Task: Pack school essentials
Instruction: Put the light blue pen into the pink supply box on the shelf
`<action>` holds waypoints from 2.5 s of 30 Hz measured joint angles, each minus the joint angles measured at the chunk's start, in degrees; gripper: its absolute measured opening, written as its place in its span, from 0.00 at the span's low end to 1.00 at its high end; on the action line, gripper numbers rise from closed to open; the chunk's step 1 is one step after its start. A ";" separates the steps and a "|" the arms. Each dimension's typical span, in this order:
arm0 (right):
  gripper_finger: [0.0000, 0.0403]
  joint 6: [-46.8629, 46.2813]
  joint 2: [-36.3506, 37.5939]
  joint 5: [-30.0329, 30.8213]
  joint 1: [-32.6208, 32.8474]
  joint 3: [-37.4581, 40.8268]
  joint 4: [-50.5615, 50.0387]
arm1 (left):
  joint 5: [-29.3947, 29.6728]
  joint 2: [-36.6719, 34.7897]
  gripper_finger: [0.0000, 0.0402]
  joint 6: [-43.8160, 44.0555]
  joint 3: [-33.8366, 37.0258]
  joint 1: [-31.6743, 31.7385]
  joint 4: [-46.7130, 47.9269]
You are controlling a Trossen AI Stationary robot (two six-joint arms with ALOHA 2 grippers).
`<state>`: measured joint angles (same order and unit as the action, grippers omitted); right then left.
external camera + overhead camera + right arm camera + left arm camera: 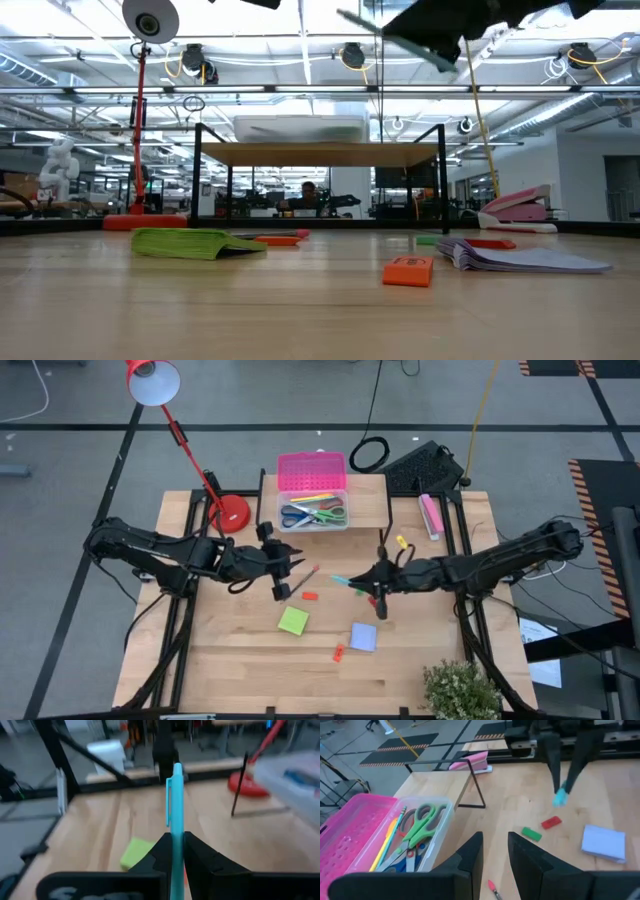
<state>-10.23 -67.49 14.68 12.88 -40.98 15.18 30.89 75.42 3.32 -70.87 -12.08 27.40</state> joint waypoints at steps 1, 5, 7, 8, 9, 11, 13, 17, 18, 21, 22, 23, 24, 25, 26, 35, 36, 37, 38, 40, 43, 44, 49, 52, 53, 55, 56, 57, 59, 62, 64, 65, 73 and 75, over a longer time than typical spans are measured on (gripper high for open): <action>0.06 0.76 0.78 -0.02 0.00 0.78 2.05 | -0.76 0.00 0.23 0.00 0.00 0.00 -0.18; 0.07 2.71 3.63 -0.02 0.03 4.65 9.42 | -4.59 0.00 0.23 -0.01 0.52 0.00 -2.43; 0.07 3.69 4.76 -0.02 0.03 6.55 12.91 | -6.11 -0.02 0.25 -0.83 2.54 0.04 -6.37; 0.07 3.95 5.25 -0.02 0.02 7.48 14.51 | -7.21 0.01 0.26 -1.67 3.93 0.22 -9.05; 0.07 4.09 5.58 -0.02 0.00 8.28 16.31 | -8.59 0.07 0.28 -2.73 5.31 0.41 -11.88; 0.07 4.59 6.42 -0.02 -0.02 9.54 18.73 | -11.41 0.07 0.34 -4.20 7.88 1.03 -18.09; 0.07 5.56 7.10 -0.02 -0.02 10.43 21.51 | -13.25 0.07 0.40 -4.77 10.18 1.79 -24.95; 0.07 7.33 7.99 0.00 -0.02 11.58 25.83 | -15.76 1.99 0.53 -6.87 13.36 2.97 -33.91; 0.07 7.95 7.99 -0.02 -0.02 11.66 27.06 | -15.84 2.84 0.56 -7.33 13.51 3.09 -35.19; 0.07 10.05 7.98 -0.02 -0.02 11.90 29.59 | -15.88 6.14 0.63 -7.97 13.24 3.17 -41.61; 0.07 10.69 7.92 -0.02 -0.02 11.90 30.33 | -15.94 7.37 0.64 -7.99 13.31 3.40 -43.69; 0.07 11.42 7.92 -0.02 -0.02 11.90 30.83 | -16.16 8.87 0.65 -8.03 13.31 3.61 -46.40; 0.07 12.34 7.88 -0.02 -0.02 11.90 31.31 | -16.38 10.16 0.66 -8.05 13.31 3.91 -48.60; 0.07 12.90 7.88 -0.02 0.00 11.90 32.03 | -16.49 11.09 0.67 -8.03 13.31 4.21 -50.11; 0.07 13.16 7.88 -0.02 0.00 11.90 32.46 | -17.04 12.08 0.67 -7.70 13.35 4.47 -52.20; 0.07 14.63 7.86 -0.04 0.02 11.90 33.68 | -24.27 23.75 0.67 -5.79 12.23 5.94 -71.22; 0.07 14.61 7.86 -0.04 0.02 11.90 33.90 | -24.20 24.97 0.67 -5.76 11.52 5.93 -72.06; 0.07 14.62 7.86 -0.04 0.02 11.90 34.09 | -23.87 26.06 0.67 -5.73 10.69 5.91 -72.34; 0.07 14.63 7.86 -0.07 0.02 11.88 34.26 | -23.82 27.16 0.67 -5.75 9.52 5.90 -72.54; 0.07 14.61 7.86 -0.24 0.02 11.88 34.30 | -23.79 29.25 0.67 -5.96 7.24 5.90 -72.51; 0.07 14.63 7.86 -1.94 0.02 11.88 34.39 | -23.69 32.29 0.66 -6.04 3.37 5.58 -72.55; 0.07 14.64 7.86 -2.08 0.03 11.88 34.42 | -23.68 33.17 0.65 -6.05 2.34 5.57 -72.50; 0.07 14.32 7.86 -2.97 0.04 11.86 34.41 | -23.49 35.06 0.55 -6.07 0.37 5.60 -72.13; 0.07 14.38 7.86 -2.97 0.48 11.86 34.39 | -23.20 35.04 0.46 -6.06 0.37 5.81 -72.20; 0.07 14.47 7.86 -2.97 0.64 11.86 34.39 | -23.14 35.00 0.43 -6.08 0.37 5.81 -72.18; 0.07 14.63 7.86 -2.95 0.86 11.86 34.39 | -23.16 34.89 0.37 -6.43 0.37 5.84 -72.16; 0.07 14.61 7.86 -2.95 0.90 11.86 34.41 | -23.14 34.88 0.33 -6.62 0.37 5.79 -72.18; 0.07 14.61 7.86 -2.95 0.96 11.83 34.39 | -23.12 34.87 0.30 -6.73 0.37 5.79 -72.25; 0.07 14.64 7.83 -2.91 1.11 11.83 34.34 | -23.18 34.86 0.22 -7.21 0.37 5.72 -72.26; 0.07 14.65 7.83 -2.73 1.08 11.83 34.34 | -23.96 34.84 0.11 -7.56 0.37 5.75 -72.14; 0.07 14.29 8.02 -2.65 1.07 11.83 34.28 | -25.06 34.71 0.05 -7.54 0.37 5.79 -72.07; 0.07 14.08 8.16 -2.54 1.10 11.83 34.25 | -25.30 34.34 0.05 -7.54 0.37 5.79 -71.52; 0.28 11.38 12.18 -1.18 1.49 11.81 27.29 | -21.07 26.34 0.10 -8.91 0.42 5.79 -54.56; 0.35 9.93 14.04 -1.20 1.49 11.79 23.25 | -19.15 22.90 0.08 -9.79 0.42 5.79 -47.69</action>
<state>-0.30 -53.46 13.47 14.37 -29.19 38.42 11.74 98.32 -6.47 -70.46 -6.28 -20.29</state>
